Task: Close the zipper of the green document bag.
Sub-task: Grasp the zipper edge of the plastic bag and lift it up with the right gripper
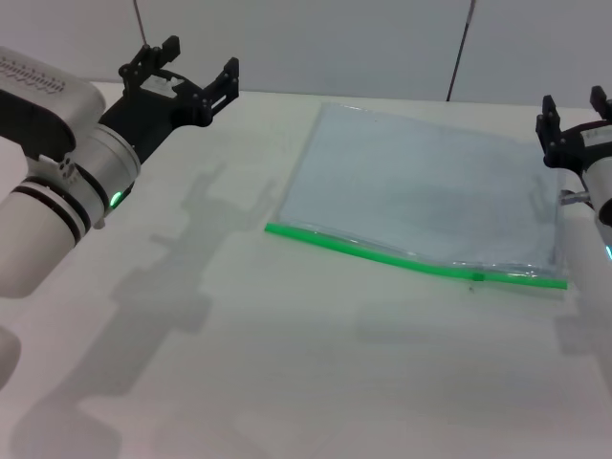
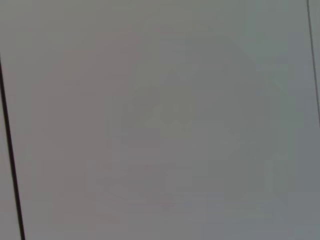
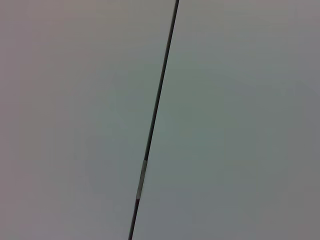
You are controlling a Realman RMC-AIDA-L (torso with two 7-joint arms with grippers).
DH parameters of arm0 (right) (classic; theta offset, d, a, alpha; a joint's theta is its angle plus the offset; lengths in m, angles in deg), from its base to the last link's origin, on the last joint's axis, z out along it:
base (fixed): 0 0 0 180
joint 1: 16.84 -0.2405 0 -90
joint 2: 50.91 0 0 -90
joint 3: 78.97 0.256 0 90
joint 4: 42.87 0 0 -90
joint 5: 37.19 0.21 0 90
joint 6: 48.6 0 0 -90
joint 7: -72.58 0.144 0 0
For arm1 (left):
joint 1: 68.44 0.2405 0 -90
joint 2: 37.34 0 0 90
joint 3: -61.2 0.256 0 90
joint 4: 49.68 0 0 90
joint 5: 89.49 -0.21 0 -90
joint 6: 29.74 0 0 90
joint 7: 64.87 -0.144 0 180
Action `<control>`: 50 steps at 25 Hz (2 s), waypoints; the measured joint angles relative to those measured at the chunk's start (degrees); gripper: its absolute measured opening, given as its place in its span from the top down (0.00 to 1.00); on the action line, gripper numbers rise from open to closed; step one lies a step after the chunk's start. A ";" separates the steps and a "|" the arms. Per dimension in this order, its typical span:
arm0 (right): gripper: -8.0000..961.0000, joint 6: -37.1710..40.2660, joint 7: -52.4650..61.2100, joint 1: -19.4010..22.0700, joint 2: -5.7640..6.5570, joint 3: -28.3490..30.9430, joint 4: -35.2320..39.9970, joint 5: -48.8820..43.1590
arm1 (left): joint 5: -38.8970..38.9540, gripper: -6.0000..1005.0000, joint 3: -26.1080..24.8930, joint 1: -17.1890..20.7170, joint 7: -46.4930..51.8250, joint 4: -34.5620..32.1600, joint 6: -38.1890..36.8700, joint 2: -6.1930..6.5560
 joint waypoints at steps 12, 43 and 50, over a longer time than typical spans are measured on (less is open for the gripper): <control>0.40 0.21 -0.44 -0.13 0.25 -0.49 0.48 -0.31 | 0.83 0.17 -0.01 -1.40 0.00 -2.71 1.44 0.11; 0.41 16.71 -33.27 14.19 10.15 7.16 28.18 -11.81 | 0.29 0.17 0.21 -3.57 2.17 -7.36 -0.10 0.64; 0.41 16.61 -39.80 18.43 9.92 9.41 34.79 -11.82 | 0.25 0.17 0.49 -4.11 2.96 -8.17 -0.17 0.64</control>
